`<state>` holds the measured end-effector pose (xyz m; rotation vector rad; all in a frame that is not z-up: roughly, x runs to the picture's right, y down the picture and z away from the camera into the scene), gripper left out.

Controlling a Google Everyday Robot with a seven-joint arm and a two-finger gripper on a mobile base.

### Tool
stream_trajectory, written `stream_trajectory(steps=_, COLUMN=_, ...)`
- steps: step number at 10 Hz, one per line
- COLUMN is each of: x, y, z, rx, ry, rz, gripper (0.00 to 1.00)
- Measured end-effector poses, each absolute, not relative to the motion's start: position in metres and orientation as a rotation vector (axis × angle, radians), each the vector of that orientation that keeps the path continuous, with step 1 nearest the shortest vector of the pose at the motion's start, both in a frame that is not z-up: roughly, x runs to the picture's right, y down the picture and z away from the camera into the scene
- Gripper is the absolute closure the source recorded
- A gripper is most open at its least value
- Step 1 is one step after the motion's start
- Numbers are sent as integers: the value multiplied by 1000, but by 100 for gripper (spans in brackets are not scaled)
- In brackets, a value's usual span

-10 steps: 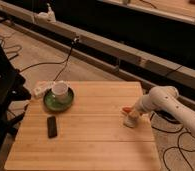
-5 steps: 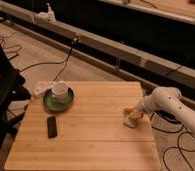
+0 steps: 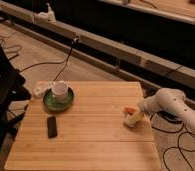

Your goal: Place the pepper on the white sponge

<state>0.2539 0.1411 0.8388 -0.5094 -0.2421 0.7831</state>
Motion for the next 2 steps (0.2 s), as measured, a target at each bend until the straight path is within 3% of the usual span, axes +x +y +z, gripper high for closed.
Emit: stream_trajectory(steps=2, x=270, y=120, z=824, rx=-446, ry=-263, rz=812, gripper=26)
